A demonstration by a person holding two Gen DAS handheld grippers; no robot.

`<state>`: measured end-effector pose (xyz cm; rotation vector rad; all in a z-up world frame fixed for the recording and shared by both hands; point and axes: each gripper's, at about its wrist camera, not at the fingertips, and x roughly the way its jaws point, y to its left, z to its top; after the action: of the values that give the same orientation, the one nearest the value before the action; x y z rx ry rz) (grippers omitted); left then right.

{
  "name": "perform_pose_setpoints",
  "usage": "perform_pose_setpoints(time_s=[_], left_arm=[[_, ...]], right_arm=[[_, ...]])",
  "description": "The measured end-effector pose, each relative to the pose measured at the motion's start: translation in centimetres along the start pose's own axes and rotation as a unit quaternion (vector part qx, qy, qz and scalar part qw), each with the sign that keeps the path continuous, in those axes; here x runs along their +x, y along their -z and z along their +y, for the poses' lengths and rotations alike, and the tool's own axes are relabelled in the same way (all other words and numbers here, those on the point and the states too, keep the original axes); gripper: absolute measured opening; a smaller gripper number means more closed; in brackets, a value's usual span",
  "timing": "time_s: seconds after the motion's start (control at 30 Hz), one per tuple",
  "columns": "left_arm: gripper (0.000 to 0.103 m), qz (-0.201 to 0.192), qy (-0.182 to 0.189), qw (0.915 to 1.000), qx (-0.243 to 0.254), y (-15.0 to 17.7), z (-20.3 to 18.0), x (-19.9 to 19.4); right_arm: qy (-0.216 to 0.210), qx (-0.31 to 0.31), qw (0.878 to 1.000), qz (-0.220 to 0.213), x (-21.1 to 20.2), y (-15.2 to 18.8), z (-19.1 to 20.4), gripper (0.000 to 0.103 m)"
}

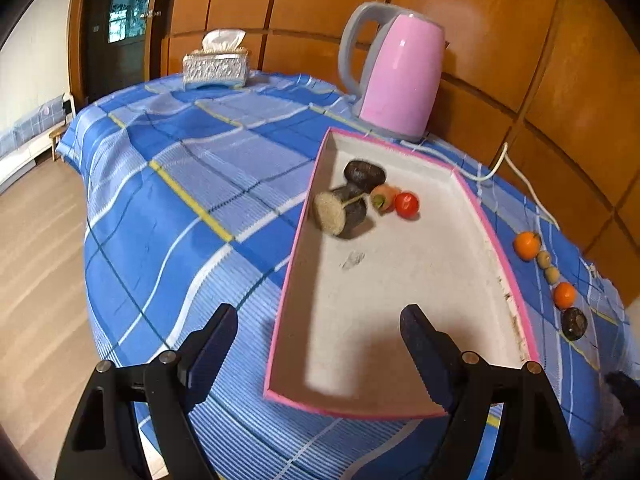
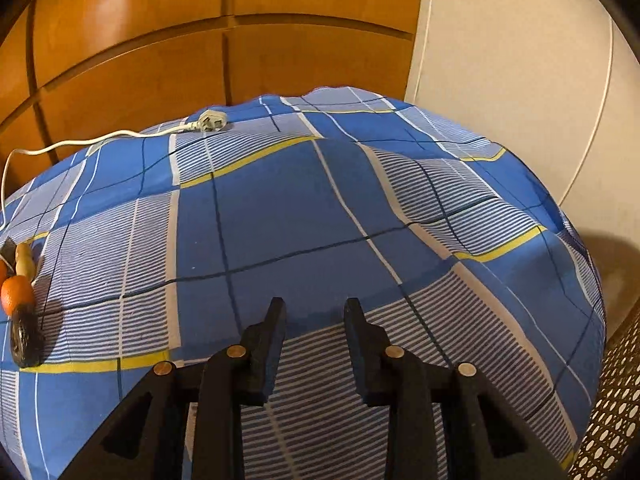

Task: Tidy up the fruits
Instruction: 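Drop the carrot into the tray beside the tomato, withdraw right tool, then reach the left tool to a mandarin orange on the cloth and grasp it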

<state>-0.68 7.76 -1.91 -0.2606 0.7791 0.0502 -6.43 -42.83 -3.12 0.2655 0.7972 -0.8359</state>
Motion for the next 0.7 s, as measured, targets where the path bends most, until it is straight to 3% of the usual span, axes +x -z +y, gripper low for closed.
perform_pose_setpoints(time_s=[0.4, 0.7], left_arm=[[0.084, -0.001, 0.018, 0.9992, 0.036, -1.4, -2.7, -0.8], [0.084, 0.014, 0.088, 0.9920, 0.090, -3.1, -8.1, -1.0]], right_arm=[[-0.004, 0.006, 1.000, -0.003, 0.3, 0.2, 0.0, 0.031], [-0.006, 0.008, 1.000, -0.003, 0.3, 0.2, -0.1, 0.032]])
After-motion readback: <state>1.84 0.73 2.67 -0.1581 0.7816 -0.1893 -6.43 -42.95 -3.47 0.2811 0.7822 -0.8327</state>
